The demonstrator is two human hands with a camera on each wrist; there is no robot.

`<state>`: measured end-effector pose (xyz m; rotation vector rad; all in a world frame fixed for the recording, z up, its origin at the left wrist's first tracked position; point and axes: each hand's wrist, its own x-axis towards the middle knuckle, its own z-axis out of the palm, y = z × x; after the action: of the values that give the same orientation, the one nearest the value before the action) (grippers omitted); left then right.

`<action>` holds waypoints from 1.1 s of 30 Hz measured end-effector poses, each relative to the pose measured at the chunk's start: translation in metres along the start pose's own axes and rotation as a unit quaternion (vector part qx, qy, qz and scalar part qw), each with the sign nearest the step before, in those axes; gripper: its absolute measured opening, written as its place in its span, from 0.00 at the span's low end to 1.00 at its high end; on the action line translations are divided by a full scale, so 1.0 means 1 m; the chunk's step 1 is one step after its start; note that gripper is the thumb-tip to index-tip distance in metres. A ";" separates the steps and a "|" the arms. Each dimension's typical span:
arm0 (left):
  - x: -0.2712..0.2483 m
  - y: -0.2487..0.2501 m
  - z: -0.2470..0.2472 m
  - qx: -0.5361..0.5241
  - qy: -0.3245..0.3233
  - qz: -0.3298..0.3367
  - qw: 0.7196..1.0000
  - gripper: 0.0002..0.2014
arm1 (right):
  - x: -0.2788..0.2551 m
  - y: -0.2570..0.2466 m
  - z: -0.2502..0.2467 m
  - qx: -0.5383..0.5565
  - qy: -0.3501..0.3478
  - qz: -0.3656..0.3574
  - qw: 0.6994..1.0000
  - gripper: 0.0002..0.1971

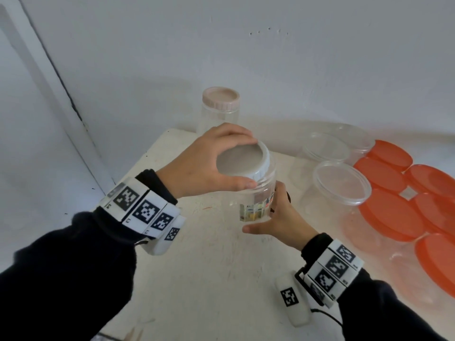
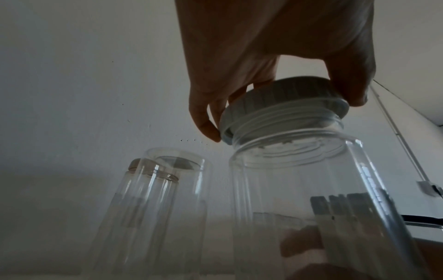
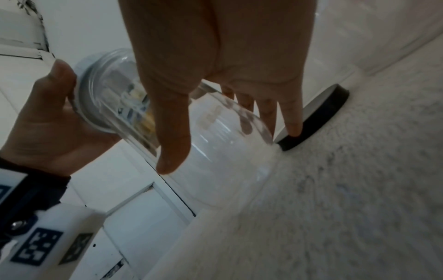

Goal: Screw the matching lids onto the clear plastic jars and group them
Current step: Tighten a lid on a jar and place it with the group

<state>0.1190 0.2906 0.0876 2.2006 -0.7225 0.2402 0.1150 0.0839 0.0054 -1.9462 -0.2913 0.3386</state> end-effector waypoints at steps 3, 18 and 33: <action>0.003 0.000 -0.001 0.019 -0.009 0.009 1.000 0.35 | 0.005 0.003 0.000 -0.010 0.010 -0.010 1.000 0.45; 0.024 0.001 0.009 0.054 -0.093 0.028 0.994 0.38 | 0.018 0.012 -0.001 -0.044 0.007 -0.034 0.998 0.49; -0.013 -0.018 0.038 -0.187 0.019 -0.112 0.976 0.60 | -0.004 -0.080 -0.049 -0.106 0.017 -0.134 0.985 0.46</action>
<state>0.1165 0.2776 0.0455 1.8889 -0.4497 0.0265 0.1251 0.0716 0.0978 -2.0854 -0.5790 0.1002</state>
